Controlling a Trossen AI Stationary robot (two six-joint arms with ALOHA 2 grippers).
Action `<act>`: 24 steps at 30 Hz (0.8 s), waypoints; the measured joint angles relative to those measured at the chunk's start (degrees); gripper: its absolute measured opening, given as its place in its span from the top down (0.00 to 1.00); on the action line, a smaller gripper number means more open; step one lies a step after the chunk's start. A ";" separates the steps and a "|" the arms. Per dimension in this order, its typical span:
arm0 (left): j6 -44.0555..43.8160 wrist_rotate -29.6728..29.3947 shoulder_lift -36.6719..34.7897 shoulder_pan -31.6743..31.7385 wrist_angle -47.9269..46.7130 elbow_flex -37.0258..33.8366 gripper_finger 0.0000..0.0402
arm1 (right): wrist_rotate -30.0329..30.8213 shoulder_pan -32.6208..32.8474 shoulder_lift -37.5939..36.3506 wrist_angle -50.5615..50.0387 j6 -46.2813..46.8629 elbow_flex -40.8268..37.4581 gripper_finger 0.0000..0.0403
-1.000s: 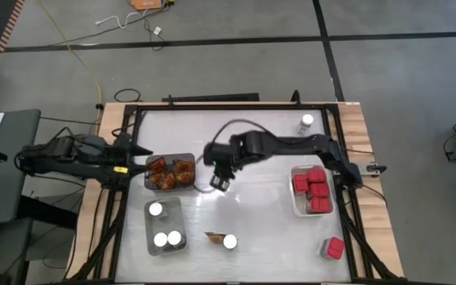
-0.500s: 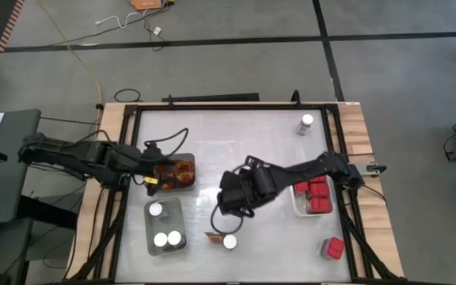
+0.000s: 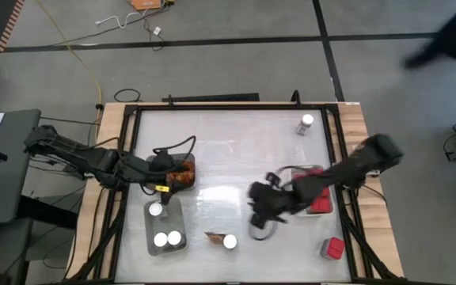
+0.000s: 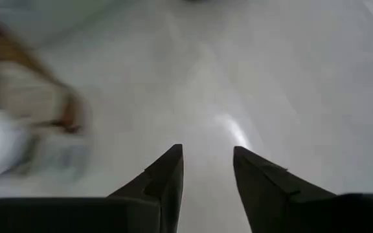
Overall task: Sort spices by type
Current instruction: Adjust the white spice bottle inside the gray bin
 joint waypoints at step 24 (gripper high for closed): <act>-29.19 -1.37 44.31 -21.38 -55.83 54.34 0.29 | 0.07 5.08 -25.56 20.88 0.79 -29.20 0.60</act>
